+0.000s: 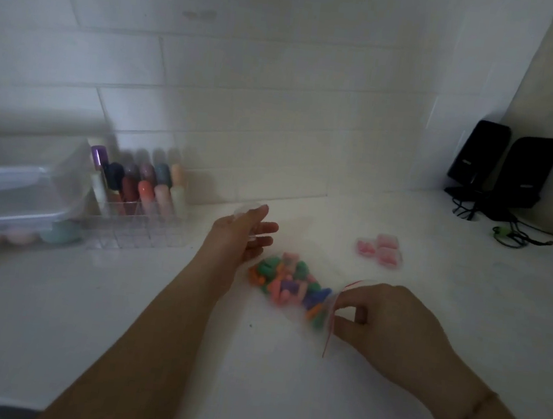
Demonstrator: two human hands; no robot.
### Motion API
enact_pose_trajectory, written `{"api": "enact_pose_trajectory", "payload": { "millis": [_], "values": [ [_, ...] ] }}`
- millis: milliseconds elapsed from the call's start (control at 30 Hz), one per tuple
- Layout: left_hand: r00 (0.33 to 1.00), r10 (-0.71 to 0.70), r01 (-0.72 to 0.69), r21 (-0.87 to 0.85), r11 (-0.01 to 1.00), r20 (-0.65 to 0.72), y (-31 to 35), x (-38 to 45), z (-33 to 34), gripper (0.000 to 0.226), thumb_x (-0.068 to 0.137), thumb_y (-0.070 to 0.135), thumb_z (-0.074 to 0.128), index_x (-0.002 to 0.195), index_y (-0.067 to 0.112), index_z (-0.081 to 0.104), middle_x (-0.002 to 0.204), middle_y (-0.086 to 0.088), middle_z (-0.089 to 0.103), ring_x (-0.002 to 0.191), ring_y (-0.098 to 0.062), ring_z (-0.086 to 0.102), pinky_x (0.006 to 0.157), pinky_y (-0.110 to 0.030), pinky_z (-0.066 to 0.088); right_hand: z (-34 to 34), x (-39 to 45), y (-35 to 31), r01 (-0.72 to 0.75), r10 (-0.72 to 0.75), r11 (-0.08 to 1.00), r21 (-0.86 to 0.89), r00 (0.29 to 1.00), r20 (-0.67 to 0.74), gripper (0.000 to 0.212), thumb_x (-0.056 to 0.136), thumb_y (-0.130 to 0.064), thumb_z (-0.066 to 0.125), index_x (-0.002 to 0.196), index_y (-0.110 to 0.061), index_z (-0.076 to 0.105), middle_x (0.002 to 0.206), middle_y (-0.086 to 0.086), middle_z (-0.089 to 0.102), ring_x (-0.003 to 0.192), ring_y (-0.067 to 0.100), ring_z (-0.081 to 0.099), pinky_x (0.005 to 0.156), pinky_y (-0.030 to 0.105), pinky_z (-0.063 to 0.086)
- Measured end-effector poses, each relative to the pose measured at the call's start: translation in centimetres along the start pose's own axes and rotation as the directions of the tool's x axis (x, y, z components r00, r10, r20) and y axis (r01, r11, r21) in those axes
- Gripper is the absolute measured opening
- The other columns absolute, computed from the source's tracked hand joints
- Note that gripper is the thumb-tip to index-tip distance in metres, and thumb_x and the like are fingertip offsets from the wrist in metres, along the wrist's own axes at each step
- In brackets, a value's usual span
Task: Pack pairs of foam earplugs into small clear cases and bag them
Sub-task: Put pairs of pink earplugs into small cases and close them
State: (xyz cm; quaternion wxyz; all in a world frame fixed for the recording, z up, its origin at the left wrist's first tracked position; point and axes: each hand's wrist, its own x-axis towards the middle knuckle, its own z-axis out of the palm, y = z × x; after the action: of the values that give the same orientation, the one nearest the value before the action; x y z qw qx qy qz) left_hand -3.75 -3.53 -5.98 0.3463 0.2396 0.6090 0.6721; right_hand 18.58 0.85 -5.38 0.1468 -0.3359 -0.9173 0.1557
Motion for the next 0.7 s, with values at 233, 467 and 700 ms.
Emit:
{"api": "enact_pose_trajectory", "payload": {
  "millis": [233, 467, 700],
  "values": [
    [1.000, -0.011, 0.010, 0.114, 0.993, 0.009, 0.1, -1.2, 0.5, 0.018, 0.092, 0.032, 0.061, 0.100, 0.015, 0.062, 0.090, -0.005, 0.071, 0.061, -0.018, 0.060, 0.050, -0.024, 0.045, 2.1, -0.2, -1.7, -0.018, 0.007, 0.995, -0.103, 0.994, -0.108, 0.021, 0.081, -0.062, 0.057, 0.092, -0.047, 0.066, 0.060, -0.016, 0.047, 0.068, 0.003, 0.045, 0.052, 0.011, 0.025],
    [0.968, 0.244, -0.182, 0.519, 0.835, -0.053, -1.2, -0.2, 0.3, 0.028, 0.076, 0.028, 0.076, 0.069, 0.013, 0.053, 0.067, -0.003, 0.059, 0.062, -0.018, 0.055, 0.060, -0.030, 0.045, 1.9, -0.2, -1.8, -0.071, 0.068, 0.997, -0.028, 0.993, -0.091, 0.008, 0.082, -0.047, 0.060, 0.083, -0.039, 0.061, 0.066, -0.013, 0.053, 0.072, 0.008, 0.053, 0.057, 0.021, 0.034],
    [0.949, 0.309, -0.282, 0.591, 0.756, 0.058, -1.7, -0.3, 0.6, 0.026, 0.066, 0.018, 0.069, 0.059, 0.017, 0.044, 0.055, -0.001, 0.051, 0.055, -0.022, 0.053, 0.053, -0.039, 0.047, 1.1, 0.0, 0.0, -0.134, 0.117, 0.979, -0.153, 0.986, -0.115, 0.022, 0.093, -0.043, 0.048, 0.106, -0.041, 0.065, 0.072, -0.010, 0.055, 0.078, 0.012, 0.053, 0.063, 0.025, 0.036]
  ]
}}
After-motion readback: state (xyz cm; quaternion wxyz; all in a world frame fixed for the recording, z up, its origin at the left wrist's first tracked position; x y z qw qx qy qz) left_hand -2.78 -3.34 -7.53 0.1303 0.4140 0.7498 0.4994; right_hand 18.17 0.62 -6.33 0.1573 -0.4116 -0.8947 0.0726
